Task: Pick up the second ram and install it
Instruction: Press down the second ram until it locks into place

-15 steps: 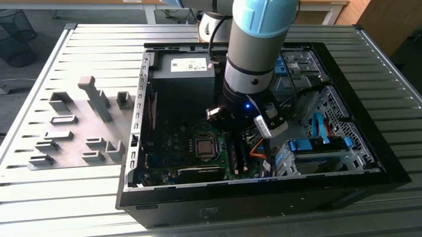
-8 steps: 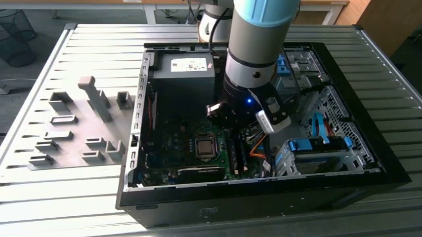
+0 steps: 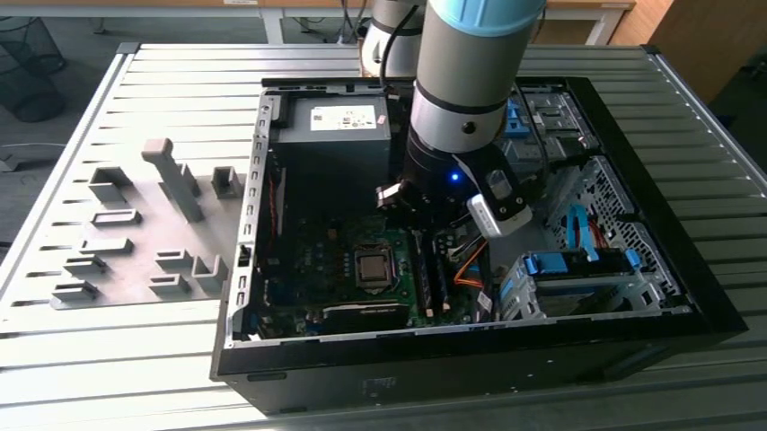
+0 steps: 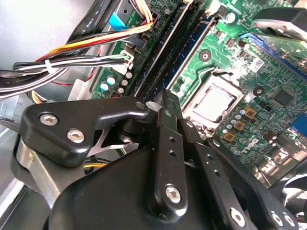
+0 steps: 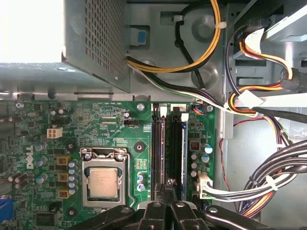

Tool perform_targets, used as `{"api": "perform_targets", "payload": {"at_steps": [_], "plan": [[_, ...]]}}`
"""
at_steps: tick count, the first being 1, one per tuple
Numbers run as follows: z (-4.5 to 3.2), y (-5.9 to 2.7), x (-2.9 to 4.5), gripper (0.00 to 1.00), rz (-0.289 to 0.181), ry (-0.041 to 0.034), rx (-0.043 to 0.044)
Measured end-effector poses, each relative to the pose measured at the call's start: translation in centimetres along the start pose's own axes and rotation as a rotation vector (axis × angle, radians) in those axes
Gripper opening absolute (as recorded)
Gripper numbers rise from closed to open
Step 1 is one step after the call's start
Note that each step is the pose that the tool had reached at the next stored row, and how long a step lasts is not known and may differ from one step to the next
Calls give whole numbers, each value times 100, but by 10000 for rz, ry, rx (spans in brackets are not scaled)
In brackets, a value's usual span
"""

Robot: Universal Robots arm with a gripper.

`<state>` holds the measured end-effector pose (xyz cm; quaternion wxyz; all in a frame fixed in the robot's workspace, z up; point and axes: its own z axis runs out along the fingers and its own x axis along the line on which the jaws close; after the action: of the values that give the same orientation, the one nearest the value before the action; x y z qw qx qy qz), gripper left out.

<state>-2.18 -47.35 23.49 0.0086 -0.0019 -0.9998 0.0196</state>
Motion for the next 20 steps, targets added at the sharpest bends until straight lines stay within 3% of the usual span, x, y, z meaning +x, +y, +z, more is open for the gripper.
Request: {"api": "perform_targets", "payload": {"at_steps": [20], "plan": [[194, 7, -12, 11, 0, 3, 7]]}}
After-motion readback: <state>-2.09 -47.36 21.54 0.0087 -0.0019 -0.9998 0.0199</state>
